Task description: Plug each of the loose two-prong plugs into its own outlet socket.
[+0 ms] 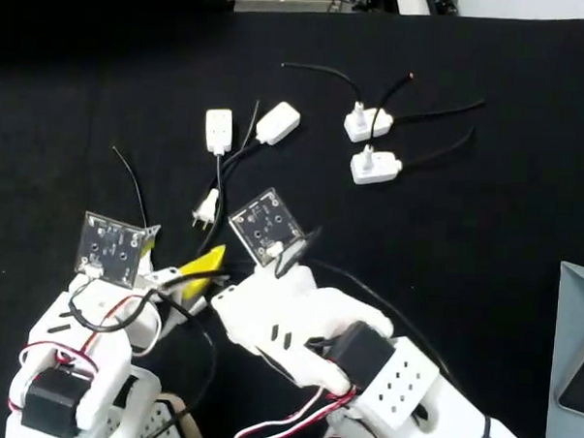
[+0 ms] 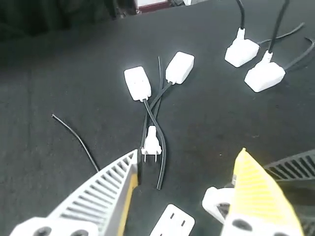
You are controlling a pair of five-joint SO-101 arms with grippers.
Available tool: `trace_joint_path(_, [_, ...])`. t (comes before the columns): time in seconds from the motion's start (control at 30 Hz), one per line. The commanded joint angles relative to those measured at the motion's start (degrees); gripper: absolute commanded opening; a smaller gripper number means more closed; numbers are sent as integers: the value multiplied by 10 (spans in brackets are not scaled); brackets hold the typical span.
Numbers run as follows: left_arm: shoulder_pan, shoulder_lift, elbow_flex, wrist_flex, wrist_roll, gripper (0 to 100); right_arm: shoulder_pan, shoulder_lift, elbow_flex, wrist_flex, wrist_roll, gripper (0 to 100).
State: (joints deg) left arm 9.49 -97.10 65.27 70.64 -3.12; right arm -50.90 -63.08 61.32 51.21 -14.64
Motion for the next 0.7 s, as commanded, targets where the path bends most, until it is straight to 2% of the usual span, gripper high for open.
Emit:
trace_joint_path(0.0, [-4,-1,-33,4,-6,306,-8,-9,0,-2,6,11])
trace_joint_path(0.2, [-170,-1,-29,3,-4,306,-8,2,28,-54,8,11])
trace_joint_path(0.37, [-293,-1,7,-2,31,306,-8,89,16,-93,23,11])
trace_joint_path(0.5, [-343,-1,47,-30,51,306,-8,185,-11,-120,23,11])
trace_joint_path(0.67, [-352,-1,81,-46,52,306,-8,288,-56,-122,24,11])
